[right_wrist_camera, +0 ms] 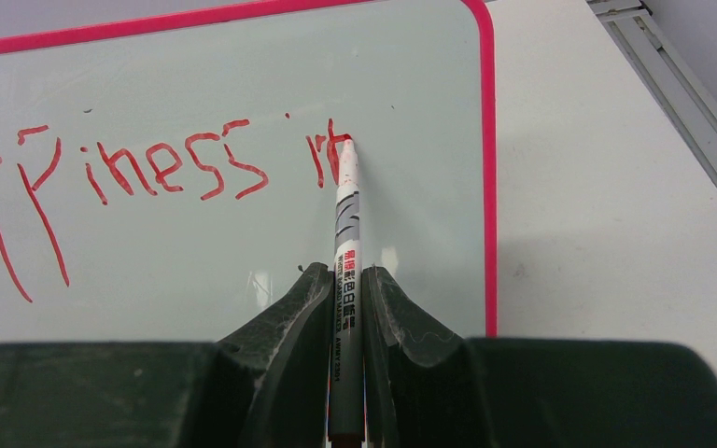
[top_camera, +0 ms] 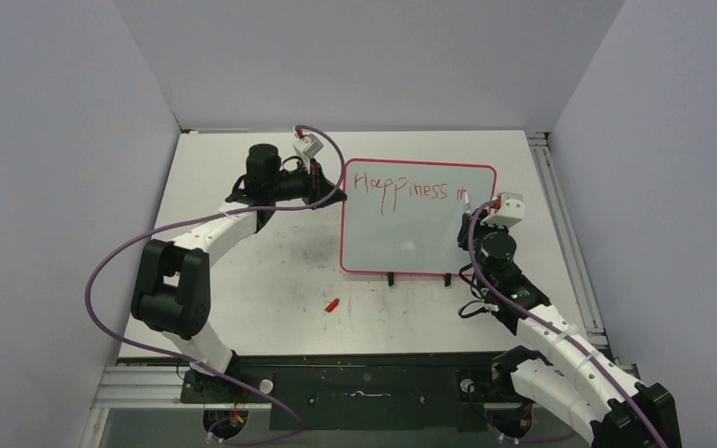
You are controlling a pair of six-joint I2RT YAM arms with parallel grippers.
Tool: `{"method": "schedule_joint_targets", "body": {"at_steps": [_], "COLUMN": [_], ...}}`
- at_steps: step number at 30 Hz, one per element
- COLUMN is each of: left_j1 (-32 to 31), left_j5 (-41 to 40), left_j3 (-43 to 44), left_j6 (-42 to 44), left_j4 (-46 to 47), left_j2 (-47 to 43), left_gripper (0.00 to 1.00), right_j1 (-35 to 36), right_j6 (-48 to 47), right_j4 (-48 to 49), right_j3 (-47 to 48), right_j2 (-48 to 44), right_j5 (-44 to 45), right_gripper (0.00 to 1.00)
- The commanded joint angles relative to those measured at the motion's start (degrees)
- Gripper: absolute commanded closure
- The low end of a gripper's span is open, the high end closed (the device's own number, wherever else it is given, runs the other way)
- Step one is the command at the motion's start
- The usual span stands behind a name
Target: Write a sentence on the whiteboard
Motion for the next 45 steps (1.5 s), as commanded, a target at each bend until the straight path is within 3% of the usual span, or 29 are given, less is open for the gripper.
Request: {"method": "schedule_joint_targets", "body": {"at_steps": [1, 28, 39, 45], "left_j1": [0.2, 0.2, 0.2, 0.2], "left_j5": [0.7, 0.7, 0.7, 0.7], "left_j3": [1.2, 1.4, 1.1, 1.1], "left_j6": [1.0, 1.2, 1.4, 1.5], "left_j4": [2.9, 2.6, 2.2, 2.1], "left_j2": [-3.6, -3.9, -4.1, -3.9], "left_gripper": [1.0, 1.0, 1.0, 1.0], "right_j1": [-0.5, -0.4, -0.1, 2.2], "right_j6": [0.0, 2.9, 2.6, 0.6], "right_j4": [0.2, -6.7, -10.0, -6.5], "right_j3": [1.9, -0.8, 2.9, 3.2], "right_j2": [0.4, -3.2, -7.0, -9.5], "right_j5": [1.1, -0.5, -1.1, -14.4], "right_gripper": [0.95, 0.95, 0.95, 0.95]}}
